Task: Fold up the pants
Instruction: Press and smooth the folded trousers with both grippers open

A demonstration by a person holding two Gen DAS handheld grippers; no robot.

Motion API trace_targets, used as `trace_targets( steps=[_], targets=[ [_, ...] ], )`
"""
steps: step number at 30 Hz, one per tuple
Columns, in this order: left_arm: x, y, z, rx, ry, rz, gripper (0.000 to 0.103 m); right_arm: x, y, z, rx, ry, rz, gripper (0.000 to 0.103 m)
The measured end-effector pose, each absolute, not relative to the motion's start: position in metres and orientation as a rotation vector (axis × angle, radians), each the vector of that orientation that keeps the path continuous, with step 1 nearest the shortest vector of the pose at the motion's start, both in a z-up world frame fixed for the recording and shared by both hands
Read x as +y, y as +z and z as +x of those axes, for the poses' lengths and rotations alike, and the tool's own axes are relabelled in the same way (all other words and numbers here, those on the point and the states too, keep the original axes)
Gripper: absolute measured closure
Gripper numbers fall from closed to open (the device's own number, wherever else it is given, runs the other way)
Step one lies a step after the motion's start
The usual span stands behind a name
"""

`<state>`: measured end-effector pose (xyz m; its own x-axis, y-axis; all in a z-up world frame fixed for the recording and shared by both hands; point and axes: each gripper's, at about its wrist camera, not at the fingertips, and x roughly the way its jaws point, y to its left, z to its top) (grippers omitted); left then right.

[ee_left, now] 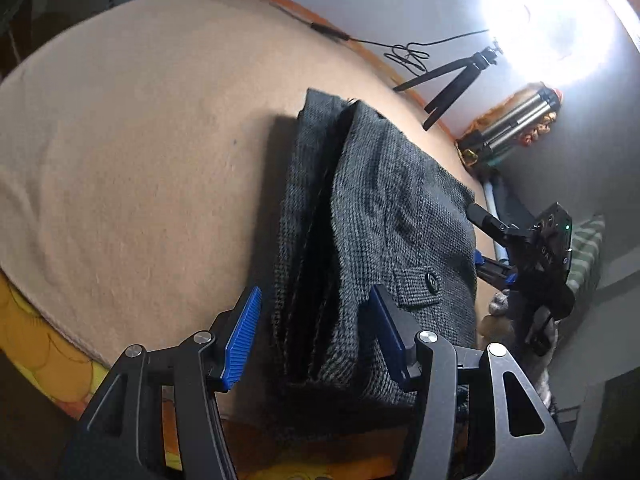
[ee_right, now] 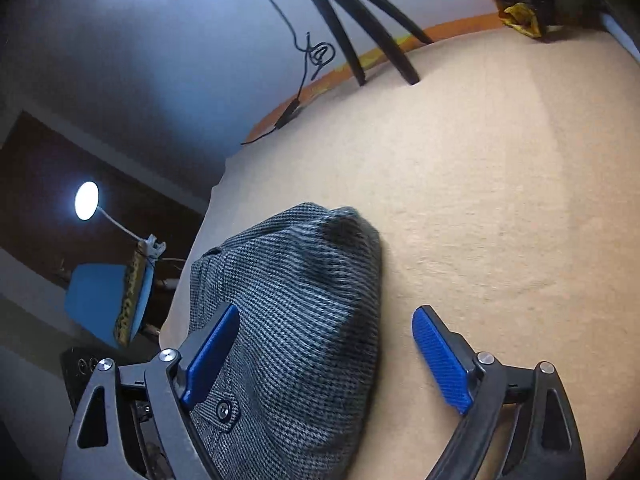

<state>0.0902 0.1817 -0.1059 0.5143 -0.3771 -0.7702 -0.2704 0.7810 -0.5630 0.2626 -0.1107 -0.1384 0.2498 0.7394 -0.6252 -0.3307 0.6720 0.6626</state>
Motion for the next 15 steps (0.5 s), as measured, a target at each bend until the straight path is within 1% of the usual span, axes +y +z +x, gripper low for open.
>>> trace_targets(
  steps=[5, 6, 8, 12, 15],
  targets=[
    [0.176, -0.113, 0.080, 1.081, -0.086, -0.749, 0.047, -0.104, -0.135, 0.263, 1.085, 0.786, 0.420, 0.011],
    [0.174, -0.112, 0.077, 1.071, -0.088, -0.750, 0.046, -0.103, -0.135, 0.265, 1.083, 0.788, 0.427, 0.011],
    [0.166, -0.109, 0.076, 1.051, -0.100, -0.716, 0.036, -0.102, -0.136, 0.268, 1.079, 0.792, 0.449, 0.010],
    [0.152, -0.106, 0.079, 1.044, -0.126, -0.663, 0.036, -0.091, -0.135, 0.267, 1.064, 0.820, 0.437, 0.010],
    [0.149, -0.104, 0.080, 1.031, -0.123, -0.635, 0.036, -0.078, -0.134, 0.262, 1.047, 0.833, 0.386, 0.012]
  ],
)
